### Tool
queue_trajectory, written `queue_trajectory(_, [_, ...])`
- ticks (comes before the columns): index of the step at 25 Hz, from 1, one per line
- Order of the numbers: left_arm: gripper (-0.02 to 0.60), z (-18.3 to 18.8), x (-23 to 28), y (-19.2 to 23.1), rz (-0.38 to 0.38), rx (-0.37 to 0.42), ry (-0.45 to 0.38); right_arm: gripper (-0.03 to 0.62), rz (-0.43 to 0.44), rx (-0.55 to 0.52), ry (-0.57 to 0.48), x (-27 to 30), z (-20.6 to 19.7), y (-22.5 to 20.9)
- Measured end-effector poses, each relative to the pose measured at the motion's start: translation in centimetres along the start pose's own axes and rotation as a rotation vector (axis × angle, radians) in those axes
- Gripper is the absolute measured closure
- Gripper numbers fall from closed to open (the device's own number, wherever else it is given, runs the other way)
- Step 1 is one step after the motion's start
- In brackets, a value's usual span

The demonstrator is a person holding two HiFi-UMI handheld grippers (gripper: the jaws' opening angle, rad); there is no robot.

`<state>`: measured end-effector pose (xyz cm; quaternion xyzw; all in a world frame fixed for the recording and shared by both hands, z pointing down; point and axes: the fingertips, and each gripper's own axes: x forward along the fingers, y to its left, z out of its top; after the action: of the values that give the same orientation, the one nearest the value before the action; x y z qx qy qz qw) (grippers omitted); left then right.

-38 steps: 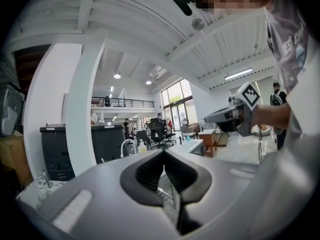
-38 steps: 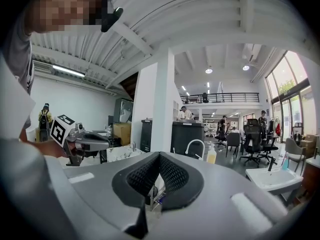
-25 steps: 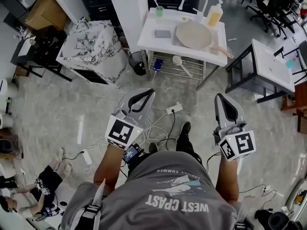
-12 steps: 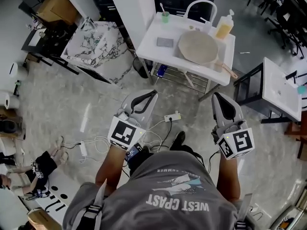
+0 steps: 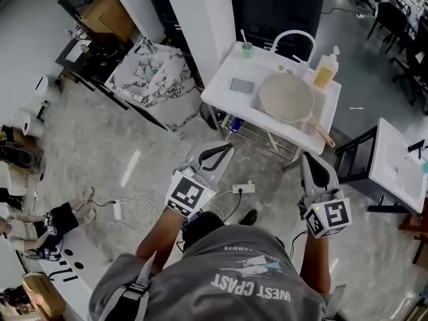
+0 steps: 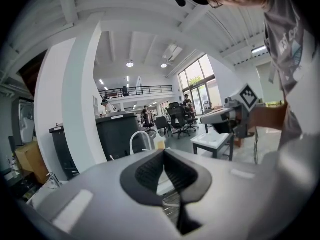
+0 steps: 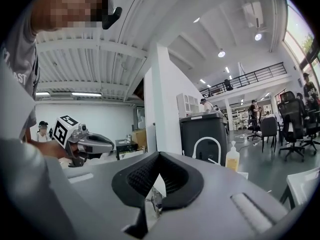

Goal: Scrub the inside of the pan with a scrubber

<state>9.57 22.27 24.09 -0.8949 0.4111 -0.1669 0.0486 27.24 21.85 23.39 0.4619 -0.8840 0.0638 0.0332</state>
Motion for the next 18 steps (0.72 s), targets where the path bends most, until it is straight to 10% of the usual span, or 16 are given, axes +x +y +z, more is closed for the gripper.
queue_trajectory(18, [0.578,0.4,9.5,8.4,-0.151,0.029,-0.06,0.594,-0.197,0.026,0.049,5.3,-0.8,-5.1])
